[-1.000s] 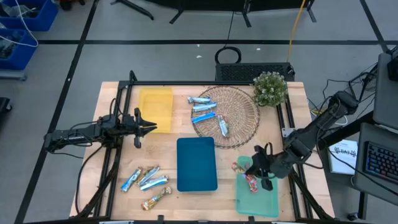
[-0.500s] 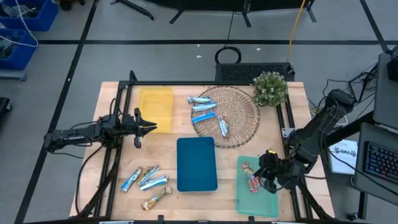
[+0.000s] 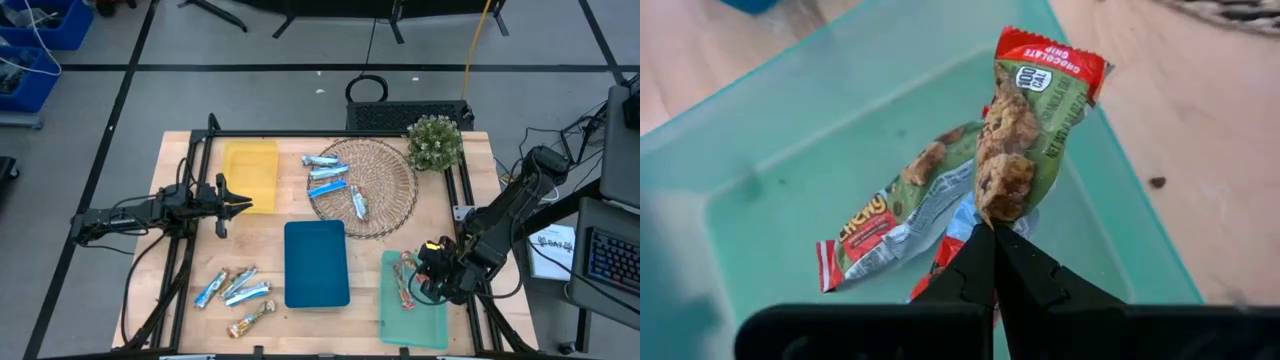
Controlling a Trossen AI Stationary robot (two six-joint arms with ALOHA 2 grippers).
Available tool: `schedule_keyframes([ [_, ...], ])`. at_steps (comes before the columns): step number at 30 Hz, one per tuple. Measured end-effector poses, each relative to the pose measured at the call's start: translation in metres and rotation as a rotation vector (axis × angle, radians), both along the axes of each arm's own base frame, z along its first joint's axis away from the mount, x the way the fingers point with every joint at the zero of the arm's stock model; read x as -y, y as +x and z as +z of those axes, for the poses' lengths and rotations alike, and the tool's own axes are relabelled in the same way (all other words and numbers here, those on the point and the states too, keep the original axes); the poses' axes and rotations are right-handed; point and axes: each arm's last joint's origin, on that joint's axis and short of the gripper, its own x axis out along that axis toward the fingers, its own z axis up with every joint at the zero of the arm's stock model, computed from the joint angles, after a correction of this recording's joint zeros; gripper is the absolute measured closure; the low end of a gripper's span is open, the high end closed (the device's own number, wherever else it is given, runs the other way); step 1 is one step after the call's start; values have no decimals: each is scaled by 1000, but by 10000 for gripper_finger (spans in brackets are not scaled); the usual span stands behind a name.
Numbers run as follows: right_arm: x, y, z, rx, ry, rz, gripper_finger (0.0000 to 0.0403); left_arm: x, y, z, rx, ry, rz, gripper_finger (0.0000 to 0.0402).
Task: Pick and place Granola Bars by type
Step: Put the red granola bar into the green bin
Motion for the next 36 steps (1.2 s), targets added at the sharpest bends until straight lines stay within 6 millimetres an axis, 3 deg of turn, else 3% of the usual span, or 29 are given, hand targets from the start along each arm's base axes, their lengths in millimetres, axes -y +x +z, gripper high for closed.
schedule_keyframes([
  [18,-13,9,-1,44,112,16,403,0,0,0,0,0,0,334],
  [26,-28,19,-14,41,151,15,403,0,0,0,0,0,0,334],
  [36,-35,24,-38,-54,164,-182,403,0,0,0,0,0,0,334],
])
